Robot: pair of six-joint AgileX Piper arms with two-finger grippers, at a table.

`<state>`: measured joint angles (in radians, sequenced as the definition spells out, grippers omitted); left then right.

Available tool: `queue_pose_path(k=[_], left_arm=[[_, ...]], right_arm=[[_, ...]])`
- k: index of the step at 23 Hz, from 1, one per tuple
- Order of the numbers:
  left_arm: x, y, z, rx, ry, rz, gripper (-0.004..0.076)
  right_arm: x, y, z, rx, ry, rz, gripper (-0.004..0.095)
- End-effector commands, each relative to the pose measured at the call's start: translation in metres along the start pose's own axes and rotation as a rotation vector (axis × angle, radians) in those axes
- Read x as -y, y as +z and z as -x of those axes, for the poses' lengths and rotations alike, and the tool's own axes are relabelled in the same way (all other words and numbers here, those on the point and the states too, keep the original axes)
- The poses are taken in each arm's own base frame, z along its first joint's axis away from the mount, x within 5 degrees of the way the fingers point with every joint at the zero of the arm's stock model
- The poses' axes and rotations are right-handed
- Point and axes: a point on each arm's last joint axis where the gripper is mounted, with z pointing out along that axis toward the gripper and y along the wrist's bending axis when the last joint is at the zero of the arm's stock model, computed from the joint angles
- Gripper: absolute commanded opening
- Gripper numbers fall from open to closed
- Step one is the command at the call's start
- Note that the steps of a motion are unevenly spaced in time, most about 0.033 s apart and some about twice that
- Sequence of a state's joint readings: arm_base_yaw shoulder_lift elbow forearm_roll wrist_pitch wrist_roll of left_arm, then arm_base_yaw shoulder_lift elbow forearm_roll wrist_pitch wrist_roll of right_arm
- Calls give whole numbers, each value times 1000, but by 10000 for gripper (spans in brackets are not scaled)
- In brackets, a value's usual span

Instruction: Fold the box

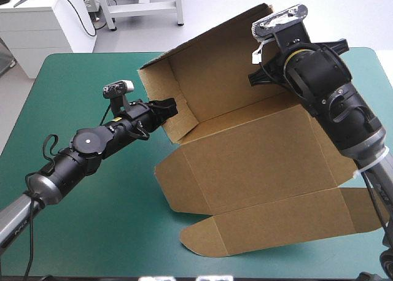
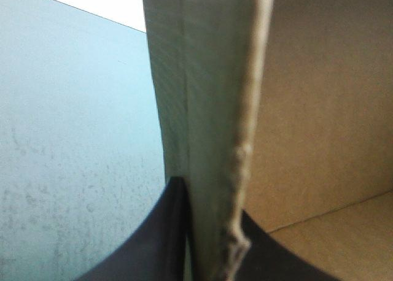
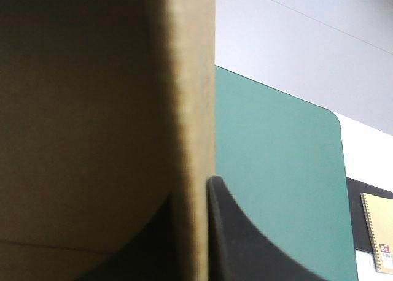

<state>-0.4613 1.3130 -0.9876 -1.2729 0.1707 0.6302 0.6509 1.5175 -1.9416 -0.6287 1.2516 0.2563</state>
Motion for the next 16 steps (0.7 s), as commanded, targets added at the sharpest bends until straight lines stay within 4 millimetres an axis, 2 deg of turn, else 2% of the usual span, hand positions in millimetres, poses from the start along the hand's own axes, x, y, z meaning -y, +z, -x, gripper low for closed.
queue_pose_path(k=[1,3,5,7,10,12,16], left_arm=[[30,-16,25,66,10,-107,-8],[50,-23,44,80,89,-169,-8],[61,-22,57,62,75,-175,-8],[63,-15,61,-33,120,-105,-8],[56,-1,67,-178,218,106,-8],[56,7,70,-230,261,191,-8],[61,25,64,-332,337,252,-8]], right_arm=[[11,-18,4,53,58,15,-6],[12,-17,4,44,77,27,-6],[19,-9,0,0,149,77,-5],[28,2,-6,-57,224,132,-5],[30,19,-18,-129,244,133,-5],[26,28,-26,-176,232,131,-5],[11,52,-51,-303,222,145,-6]])
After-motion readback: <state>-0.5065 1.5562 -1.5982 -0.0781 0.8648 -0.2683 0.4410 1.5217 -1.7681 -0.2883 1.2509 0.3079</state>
